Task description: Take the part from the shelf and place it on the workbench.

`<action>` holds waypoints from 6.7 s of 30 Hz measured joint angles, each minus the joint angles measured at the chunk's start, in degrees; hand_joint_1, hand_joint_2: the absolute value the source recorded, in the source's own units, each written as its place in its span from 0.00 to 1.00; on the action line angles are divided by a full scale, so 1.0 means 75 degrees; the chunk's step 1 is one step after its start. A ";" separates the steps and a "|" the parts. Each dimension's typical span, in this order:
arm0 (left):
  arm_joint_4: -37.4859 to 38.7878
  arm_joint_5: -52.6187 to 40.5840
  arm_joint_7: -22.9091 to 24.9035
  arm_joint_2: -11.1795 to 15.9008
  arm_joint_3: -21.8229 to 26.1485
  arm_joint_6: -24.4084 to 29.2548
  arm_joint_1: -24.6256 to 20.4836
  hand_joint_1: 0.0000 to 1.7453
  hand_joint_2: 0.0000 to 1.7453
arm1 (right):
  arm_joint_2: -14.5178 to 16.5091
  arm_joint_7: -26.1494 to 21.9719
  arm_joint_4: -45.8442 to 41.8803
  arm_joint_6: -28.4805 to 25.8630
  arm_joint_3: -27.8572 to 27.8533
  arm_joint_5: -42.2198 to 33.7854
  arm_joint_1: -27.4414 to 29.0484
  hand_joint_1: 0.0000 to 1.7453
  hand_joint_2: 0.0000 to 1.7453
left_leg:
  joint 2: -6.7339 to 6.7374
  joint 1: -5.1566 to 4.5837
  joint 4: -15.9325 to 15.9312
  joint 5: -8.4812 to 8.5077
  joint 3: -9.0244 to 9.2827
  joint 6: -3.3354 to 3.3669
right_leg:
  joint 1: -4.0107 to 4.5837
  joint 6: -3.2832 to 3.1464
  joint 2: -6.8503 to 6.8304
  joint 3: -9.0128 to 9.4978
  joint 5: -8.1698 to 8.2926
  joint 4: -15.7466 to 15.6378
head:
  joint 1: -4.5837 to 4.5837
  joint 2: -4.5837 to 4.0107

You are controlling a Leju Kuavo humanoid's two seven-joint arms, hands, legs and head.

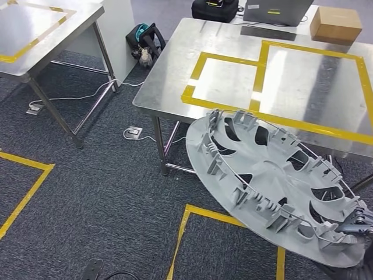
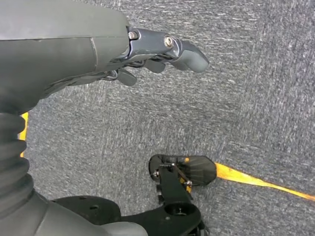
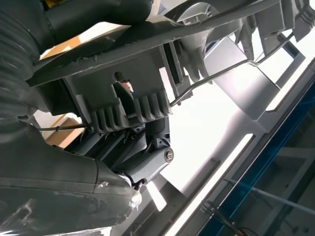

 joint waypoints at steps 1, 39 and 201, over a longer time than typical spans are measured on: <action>0.0000 -0.0010 -0.0018 -0.0009 -0.0001 -0.0007 -0.0006 0.00 1.00 | 0.0000 -0.0009 0.0000 -0.0007 0.0031 -0.0051 0.0008 1.00 1.00 | 0.0013 0.0034 0.0029 -0.0035 0.0016 -0.0050 | -0.0041 0.0054 0.0008 -0.0102 0.0076 0.0124 | 0.0009 0.0000; 0.0000 -0.0237 -0.0059 -0.0057 -0.0015 -0.0022 -0.0020 0.00 1.00 | 0.0000 0.0235 -0.0063 -0.0312 0.0072 0.0255 0.0194 1.00 1.00 | 0.0431 -0.0141 0.0322 -0.0409 0.0087 -0.0244 | 0.0027 -0.0274 -0.0135 0.0405 0.0621 -0.1096 | -0.0011 0.0000; -0.0026 -0.1945 -0.0789 -0.0211 0.0065 0.0212 0.0217 0.00 1.00 | -0.4816 0.3722 0.3655 0.1301 0.4395 0.2796 -0.1446 1.00 1.00 | -0.0097 -0.0149 0.0030 -0.0043 -0.0087 -0.0167 | 0.0047 -0.0207 0.0020 0.0253 0.0890 -0.1370 | -0.0009 -0.0001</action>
